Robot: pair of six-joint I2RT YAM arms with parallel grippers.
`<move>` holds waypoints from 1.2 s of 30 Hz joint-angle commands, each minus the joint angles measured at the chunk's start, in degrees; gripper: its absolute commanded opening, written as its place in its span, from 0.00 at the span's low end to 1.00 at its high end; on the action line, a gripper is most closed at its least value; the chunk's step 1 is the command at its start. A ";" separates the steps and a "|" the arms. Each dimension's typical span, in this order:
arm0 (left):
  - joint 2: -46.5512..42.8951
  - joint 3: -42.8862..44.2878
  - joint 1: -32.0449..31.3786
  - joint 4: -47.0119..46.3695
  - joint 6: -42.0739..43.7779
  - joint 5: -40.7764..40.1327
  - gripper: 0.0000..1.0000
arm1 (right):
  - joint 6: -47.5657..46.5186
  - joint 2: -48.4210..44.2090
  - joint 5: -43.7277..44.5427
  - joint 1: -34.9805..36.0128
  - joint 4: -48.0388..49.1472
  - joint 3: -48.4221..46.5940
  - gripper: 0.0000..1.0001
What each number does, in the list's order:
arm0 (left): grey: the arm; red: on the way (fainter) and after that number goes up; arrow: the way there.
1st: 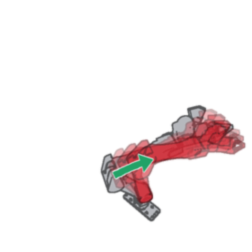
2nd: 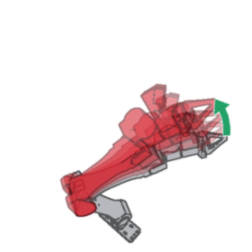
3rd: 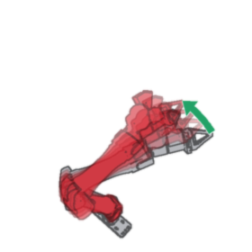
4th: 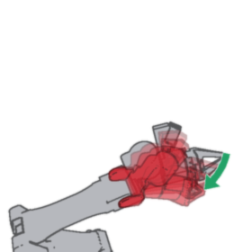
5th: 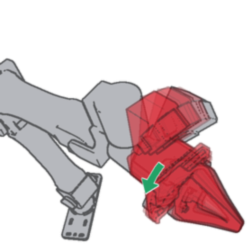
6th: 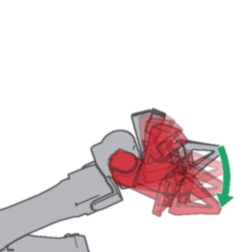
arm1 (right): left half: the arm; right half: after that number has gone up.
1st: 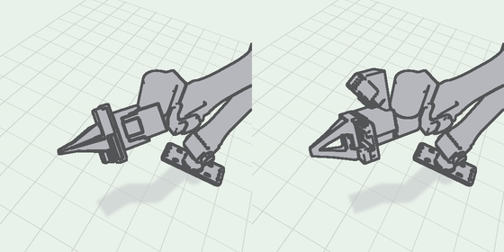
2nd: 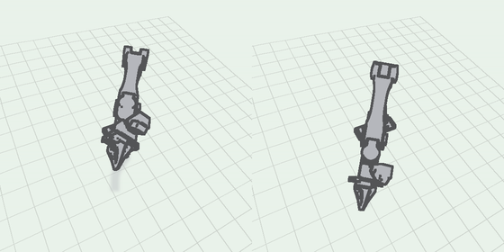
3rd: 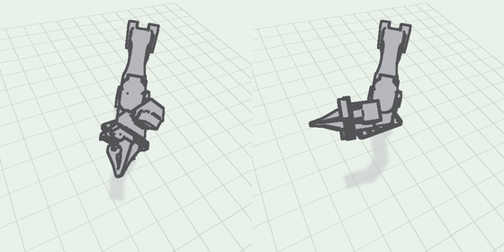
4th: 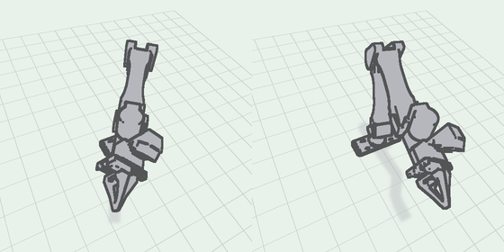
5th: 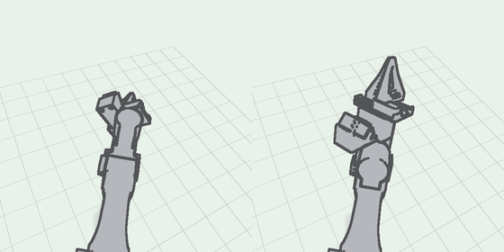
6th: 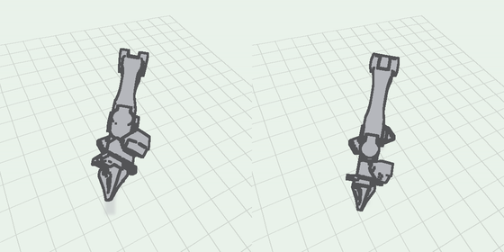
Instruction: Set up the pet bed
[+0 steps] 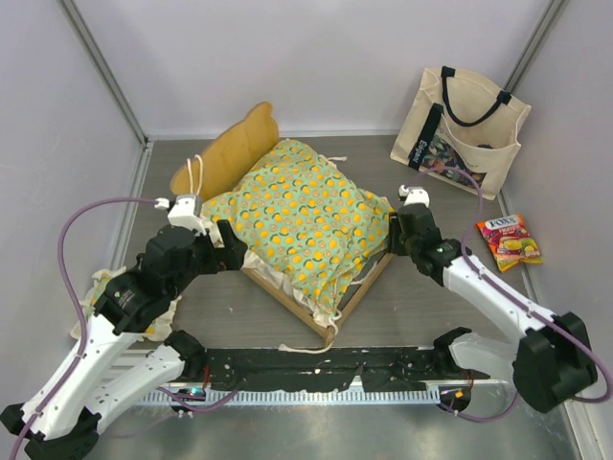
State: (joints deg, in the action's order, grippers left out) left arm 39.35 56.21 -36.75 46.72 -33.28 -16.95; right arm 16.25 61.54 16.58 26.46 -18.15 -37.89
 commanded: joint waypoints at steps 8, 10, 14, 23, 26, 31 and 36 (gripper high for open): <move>2.22 -0.57 0.19 -5.23 5.50 7.28 1.00 | -28.45 28.27 -15.52 -0.71 9.27 -15.28 0.01; 2.92 -0.57 0.19 -5.50 6.73 7.98 1.00 | -33.36 31.34 -15.79 -0.88 8.84 -15.90 0.01; 4.76 -0.13 0.19 -6.90 7.88 10.79 0.98 | -38.30 33.12 -14.47 -0.97 13.47 -16.51 0.01; 16.00 4.09 -1.47 -11.46 7.26 23.01 0.92 | -32.18 32.60 -12.82 -2.55 6.41 -25.46 0.08; 18.12 4.70 -4.29 -15.07 6.04 22.66 0.92 | -27.42 30.58 -14.55 -2.73 -1.42 -28.64 0.24; 23.13 5.67 -9.55 -19.12 3.40 23.19 0.91 | -19.44 19.53 -11.05 -2.73 -1.45 -25.58 0.77; 22.09 2.69 -10.45 -21.14 0.41 20.30 0.89 | -5.02 8.35 -2.01 -2.73 -2.93 -21.44 0.80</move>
State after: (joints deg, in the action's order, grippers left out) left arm 63.42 59.20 -46.94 30.79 -29.95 4.69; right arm -1.69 78.98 7.31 23.68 -18.92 -60.47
